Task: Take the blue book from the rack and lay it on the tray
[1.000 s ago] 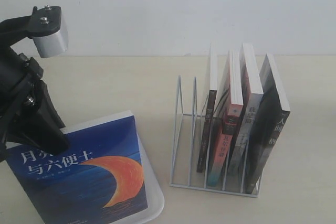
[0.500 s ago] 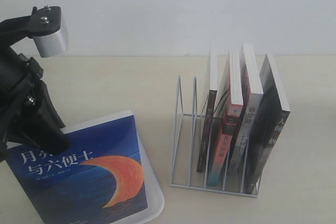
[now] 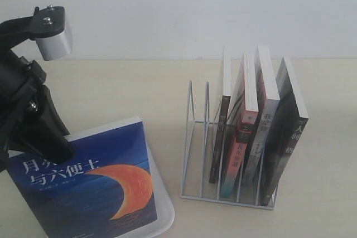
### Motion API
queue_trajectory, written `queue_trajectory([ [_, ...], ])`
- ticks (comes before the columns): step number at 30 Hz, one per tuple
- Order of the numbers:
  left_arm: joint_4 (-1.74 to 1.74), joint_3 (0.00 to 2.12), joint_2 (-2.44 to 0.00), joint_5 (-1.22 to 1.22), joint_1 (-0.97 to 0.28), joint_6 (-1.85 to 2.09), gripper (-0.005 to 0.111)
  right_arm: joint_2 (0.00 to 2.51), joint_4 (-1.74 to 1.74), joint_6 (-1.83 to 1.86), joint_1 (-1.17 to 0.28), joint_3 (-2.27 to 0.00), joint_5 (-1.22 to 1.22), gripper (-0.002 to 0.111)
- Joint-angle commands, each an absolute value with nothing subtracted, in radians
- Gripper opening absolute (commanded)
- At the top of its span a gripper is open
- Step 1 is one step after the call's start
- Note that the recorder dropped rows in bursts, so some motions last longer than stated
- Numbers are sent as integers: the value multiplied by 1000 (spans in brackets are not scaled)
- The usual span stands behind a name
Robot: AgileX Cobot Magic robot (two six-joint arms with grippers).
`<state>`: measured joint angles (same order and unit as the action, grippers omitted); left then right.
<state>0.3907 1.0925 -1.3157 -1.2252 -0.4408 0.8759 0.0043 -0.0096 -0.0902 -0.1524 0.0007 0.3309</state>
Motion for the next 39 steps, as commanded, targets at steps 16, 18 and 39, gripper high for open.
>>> queue_trajectory([
  [16, 399, 1052, -1355, -1121, -439, 875, 16, 0, -13, -91, -150, 0, 325, 0],
  [18, 399, 1052, -1355, -1115, -439, 875, 16, 0, -13, -91, -150, 0, 323, 0],
  [39, 366, 1052, -1355, -1065, -439, 846, 16, 0, -13, -91, -150, 0, 325, 0],
])
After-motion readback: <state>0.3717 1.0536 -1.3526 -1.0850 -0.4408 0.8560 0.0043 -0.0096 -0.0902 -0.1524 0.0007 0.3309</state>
